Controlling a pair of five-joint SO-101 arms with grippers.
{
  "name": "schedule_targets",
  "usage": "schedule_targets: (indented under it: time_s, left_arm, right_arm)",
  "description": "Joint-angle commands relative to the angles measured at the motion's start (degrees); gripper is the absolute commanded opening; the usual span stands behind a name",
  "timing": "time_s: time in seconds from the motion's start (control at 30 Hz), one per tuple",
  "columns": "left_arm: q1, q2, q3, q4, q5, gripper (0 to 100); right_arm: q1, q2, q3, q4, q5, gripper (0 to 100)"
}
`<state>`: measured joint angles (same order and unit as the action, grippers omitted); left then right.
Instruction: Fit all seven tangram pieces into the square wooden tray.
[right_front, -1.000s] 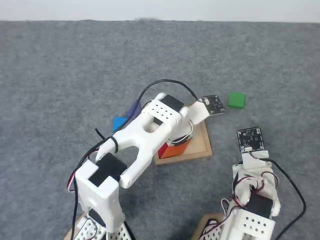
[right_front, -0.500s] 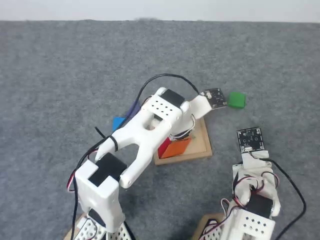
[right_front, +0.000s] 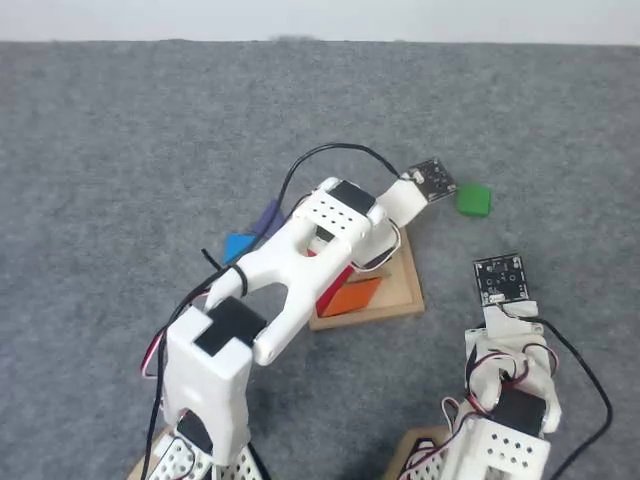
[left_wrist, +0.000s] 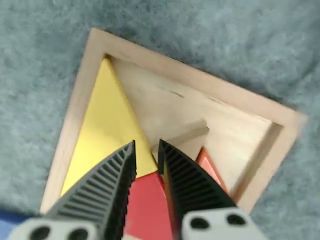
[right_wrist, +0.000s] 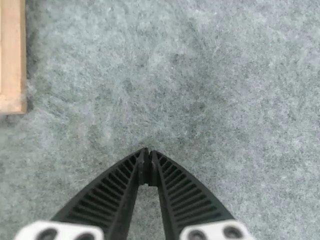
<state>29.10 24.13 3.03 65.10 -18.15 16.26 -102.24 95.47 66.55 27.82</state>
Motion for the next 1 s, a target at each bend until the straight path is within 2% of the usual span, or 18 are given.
schedule_targets:
  time_s: [0.0, 0.33, 0.6, 0.83, 0.97]
  left_arm:
    - [0.4, -0.1, -1.9, -1.1, 0.7, 8]
    - [-0.2, 2.9, -1.5, 1.4, -1.1, 7]
    - [-0.8, -1.1, 0.3, 2.5, -2.3, 7]
    - [-0.4, -7.6, 2.9, 0.0, -1.7, 7]
    - [1.8, -8.6, 2.9, -2.5, 1.1, 8]
  right_arm:
    - [0.1, 0.5, 0.8, -1.1, 0.7, 0.9]
    - [0.1, 0.5, 0.8, -1.1, 0.7, 0.9]
    - [0.1, 0.5, 0.8, -1.1, 0.7, 0.9]
    - [0.1, 0.5, 0.8, -1.1, 0.7, 0.9]
    - [0.1, 0.5, 0.8, -1.1, 0.7, 0.9]
